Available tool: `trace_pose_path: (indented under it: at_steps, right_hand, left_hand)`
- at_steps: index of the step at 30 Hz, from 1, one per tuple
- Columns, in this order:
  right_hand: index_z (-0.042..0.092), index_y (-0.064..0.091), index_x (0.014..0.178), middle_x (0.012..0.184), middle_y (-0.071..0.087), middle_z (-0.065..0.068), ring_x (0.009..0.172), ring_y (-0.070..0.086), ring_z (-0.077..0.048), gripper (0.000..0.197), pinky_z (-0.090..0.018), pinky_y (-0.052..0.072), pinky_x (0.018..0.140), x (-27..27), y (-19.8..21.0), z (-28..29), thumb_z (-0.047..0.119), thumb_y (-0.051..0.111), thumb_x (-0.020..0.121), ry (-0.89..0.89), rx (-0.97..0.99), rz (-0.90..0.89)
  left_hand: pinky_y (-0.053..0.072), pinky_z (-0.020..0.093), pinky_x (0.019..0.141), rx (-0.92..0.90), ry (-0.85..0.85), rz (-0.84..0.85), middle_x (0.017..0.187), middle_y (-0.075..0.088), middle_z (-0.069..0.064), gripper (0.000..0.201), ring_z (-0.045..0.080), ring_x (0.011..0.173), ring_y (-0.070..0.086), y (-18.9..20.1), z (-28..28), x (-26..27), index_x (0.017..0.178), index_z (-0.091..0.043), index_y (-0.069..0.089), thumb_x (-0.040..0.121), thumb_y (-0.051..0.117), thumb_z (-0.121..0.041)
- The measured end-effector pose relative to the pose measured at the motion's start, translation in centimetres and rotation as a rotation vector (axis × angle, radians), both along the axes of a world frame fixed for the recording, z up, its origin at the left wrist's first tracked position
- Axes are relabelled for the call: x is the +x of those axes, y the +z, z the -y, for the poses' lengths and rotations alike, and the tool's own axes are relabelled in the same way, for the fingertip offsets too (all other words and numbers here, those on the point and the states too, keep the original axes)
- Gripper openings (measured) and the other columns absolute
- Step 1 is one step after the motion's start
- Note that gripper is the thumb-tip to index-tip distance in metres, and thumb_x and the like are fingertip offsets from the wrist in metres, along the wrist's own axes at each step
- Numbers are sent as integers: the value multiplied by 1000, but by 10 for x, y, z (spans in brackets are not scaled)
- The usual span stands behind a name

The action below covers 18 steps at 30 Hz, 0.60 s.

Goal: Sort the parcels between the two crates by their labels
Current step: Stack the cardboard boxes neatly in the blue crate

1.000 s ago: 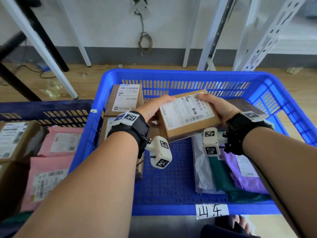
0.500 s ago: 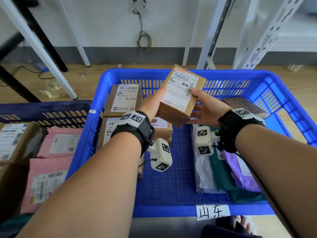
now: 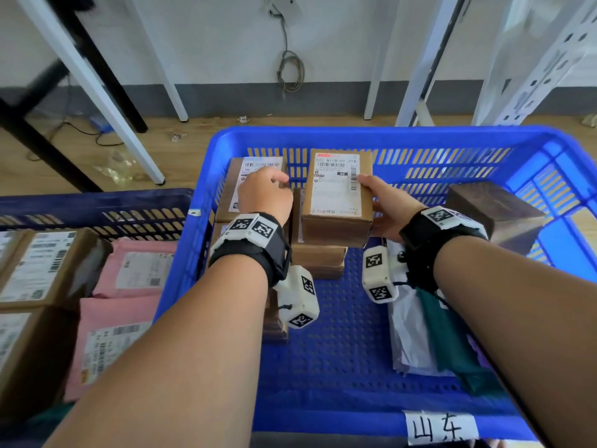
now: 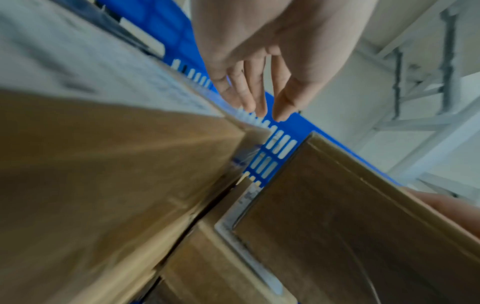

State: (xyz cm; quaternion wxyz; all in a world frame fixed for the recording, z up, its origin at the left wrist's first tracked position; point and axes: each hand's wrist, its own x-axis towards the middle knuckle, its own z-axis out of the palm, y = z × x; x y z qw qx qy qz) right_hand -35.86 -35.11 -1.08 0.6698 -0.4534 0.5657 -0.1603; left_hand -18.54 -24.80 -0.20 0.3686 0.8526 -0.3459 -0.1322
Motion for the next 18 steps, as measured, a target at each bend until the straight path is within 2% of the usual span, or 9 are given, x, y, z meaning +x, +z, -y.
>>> trace_pose_path:
  at_steps: [2, 4, 7, 9, 12, 14, 16, 18]
  right_hand:
    - [18, 64, 106, 106, 72, -8, 96, 69, -33, 77, -58, 53, 84, 10, -11, 2, 66, 71, 45, 31, -17, -25]
    - [19, 64, 104, 104, 72, -7, 96, 68, -32, 79, -57, 53, 84, 19, -23, 5, 70, 68, 44, 47, -28, -37]
    - [17, 66, 97, 105, 70, -7, 98, 67, -31, 80, -53, 53, 89, 28, -44, 17, 79, 60, 47, 57, -103, -68]
    - [16, 67, 93, 104, 70, -7, 98, 67, -29, 77, -52, 53, 91, 32, -42, 16, 79, 57, 50, 53, -129, -95]
    - [19, 64, 97, 106, 69, -6, 98, 66, -26, 60, -56, 54, 85, 35, -25, -1, 70, 61, 66, 25, -29, -96]
    - [22, 63, 96, 106, 68, -6, 98, 65, -29, 53, -61, 51, 85, 34, -22, -8, 69, 59, 72, 72, 28, -86]
    - [24, 63, 101, 106, 67, -6, 98, 64, -32, 60, -65, 47, 85, 32, -22, -8, 74, 54, 70, 113, 67, -86]
    - [21, 61, 112, 109, 66, -8, 98, 63, -34, 68, -62, 48, 85, 27, -25, -2, 74, 43, 72, 55, 65, -97]
  left_hand:
    - [50, 30, 87, 22, 20, -62, 114, 64, -7, 32, 16, 105, 60, -7, -3, 4, 99, -28, 69, 81, 55, -7]
    - [51, 34, 89, 15, 16, -80, 112, 65, -8, 32, 15, 104, 60, -9, -4, 8, 95, -29, 69, 79, 55, -6]
    - [49, 29, 90, 34, -21, -70, 114, 65, -10, 30, 12, 106, 59, -8, -4, 11, 96, -30, 69, 79, 58, -8]
    - [49, 28, 89, 36, -28, -72, 114, 65, -10, 31, 11, 107, 58, -8, -4, 13, 97, -30, 70, 79, 59, -8]
    - [49, 29, 89, 27, -28, -81, 113, 65, -9, 31, 12, 106, 58, -9, -5, 14, 95, -31, 70, 77, 61, -7]
    - [48, 26, 87, 22, -33, -84, 114, 65, -9, 31, 12, 106, 59, -9, -5, 13, 94, -31, 70, 77, 61, -7]
    - [46, 24, 84, 26, -39, -82, 115, 64, -9, 30, 12, 107, 59, -8, -5, 12, 94, -31, 71, 78, 62, -8]
    - [45, 23, 82, 33, -46, -84, 116, 64, -9, 30, 13, 107, 59, -7, -6, 11, 94, -31, 71, 78, 61, -8]
